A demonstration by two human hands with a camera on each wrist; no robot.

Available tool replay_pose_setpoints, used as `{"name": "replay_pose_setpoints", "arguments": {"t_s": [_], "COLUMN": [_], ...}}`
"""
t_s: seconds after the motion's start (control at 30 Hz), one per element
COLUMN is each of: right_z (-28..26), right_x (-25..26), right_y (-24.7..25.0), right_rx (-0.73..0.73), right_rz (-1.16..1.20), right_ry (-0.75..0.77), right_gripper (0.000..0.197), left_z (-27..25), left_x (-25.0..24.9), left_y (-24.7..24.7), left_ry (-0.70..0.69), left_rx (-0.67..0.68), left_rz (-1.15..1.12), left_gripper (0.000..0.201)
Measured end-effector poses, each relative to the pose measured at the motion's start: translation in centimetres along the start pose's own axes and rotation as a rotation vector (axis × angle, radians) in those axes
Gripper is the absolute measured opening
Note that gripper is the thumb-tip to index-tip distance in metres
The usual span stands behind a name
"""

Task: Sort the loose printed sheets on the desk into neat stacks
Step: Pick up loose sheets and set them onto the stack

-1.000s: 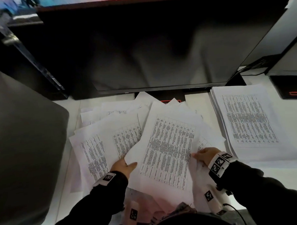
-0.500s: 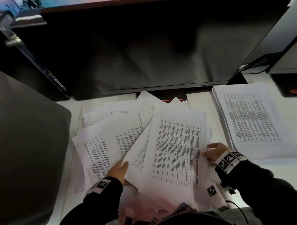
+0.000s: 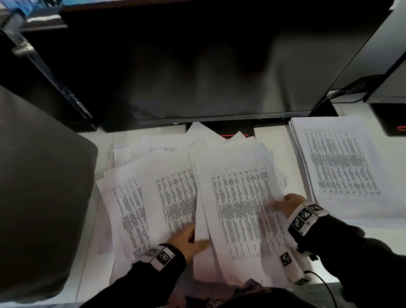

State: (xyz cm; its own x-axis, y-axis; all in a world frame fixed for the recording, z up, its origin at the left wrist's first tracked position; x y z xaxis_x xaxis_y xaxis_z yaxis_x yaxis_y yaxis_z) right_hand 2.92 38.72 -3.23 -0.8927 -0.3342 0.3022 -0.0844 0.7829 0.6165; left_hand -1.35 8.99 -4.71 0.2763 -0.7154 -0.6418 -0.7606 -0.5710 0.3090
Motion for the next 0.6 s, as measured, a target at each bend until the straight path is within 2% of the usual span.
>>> {"name": "replay_pose_setpoints", "arguments": {"t_s": [0.03,0.07,0.13,0.2,0.27,0.4,0.43,0.5,0.6], "right_z": [0.1,0.2,0.4,0.5,0.8,0.5,0.5,0.7,1.2], "right_x": [0.1,0.2,0.4,0.8,1.0,1.8,1.9,1.9,1.8], "right_y": [0.4,0.8,1.3,1.2,0.5,-1.5,-1.8,-1.8,-0.9], "right_rx": [-0.021,-0.045,-0.078,-0.085,-0.066,0.074,0.083,0.033,-0.12], "right_rz": [-0.005,-0.012,-0.02,-0.037,-0.108,-0.274,-0.3,-0.295,-0.158], "right_ry": [0.012,0.023,0.054,0.088,0.12,0.192,0.2,0.203,0.169], "right_gripper": [0.036,0.036,0.04,0.046,0.05,0.044,0.043,0.042,0.056], "left_z": [0.4,0.7,1.2,1.5,1.5,1.5,1.6,1.8,1.2], "left_x": [0.1,0.1,-0.3,-1.1,-1.9,-3.0,-3.0,-2.7,-2.1], "left_y": [0.5,0.8,0.9,0.5,-0.1,-1.4,-1.4,-1.0,0.0], "left_ry": [0.012,0.04,0.094,0.106,0.108,0.173,0.173,0.142,0.156], "left_rx": [-0.109,-0.176,-0.198,-0.183,-0.203,-0.148,-0.158,-0.203,-0.289], "left_rz": [-0.119,-0.228,-0.416,-0.473,-0.392,-0.17,-0.128,-0.097,-0.13], "left_gripper": [0.026,0.021,0.028,0.032,0.035,0.072,0.074,0.062,0.055]}}
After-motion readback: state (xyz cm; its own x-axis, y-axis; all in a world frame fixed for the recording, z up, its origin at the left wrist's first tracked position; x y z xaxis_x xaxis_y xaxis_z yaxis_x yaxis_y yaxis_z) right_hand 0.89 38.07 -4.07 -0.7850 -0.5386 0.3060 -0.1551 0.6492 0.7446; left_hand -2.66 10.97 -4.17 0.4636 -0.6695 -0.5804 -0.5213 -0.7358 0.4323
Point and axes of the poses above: each hand's wrist, its own z-axis towards the middle knuckle, its own y-axis out of the back of the hand, x = y × z, the point moved 3 cm from there along z, towards the middle knuckle, and after that the axes turned 3 degrees about -z, right-handed, at the moved point
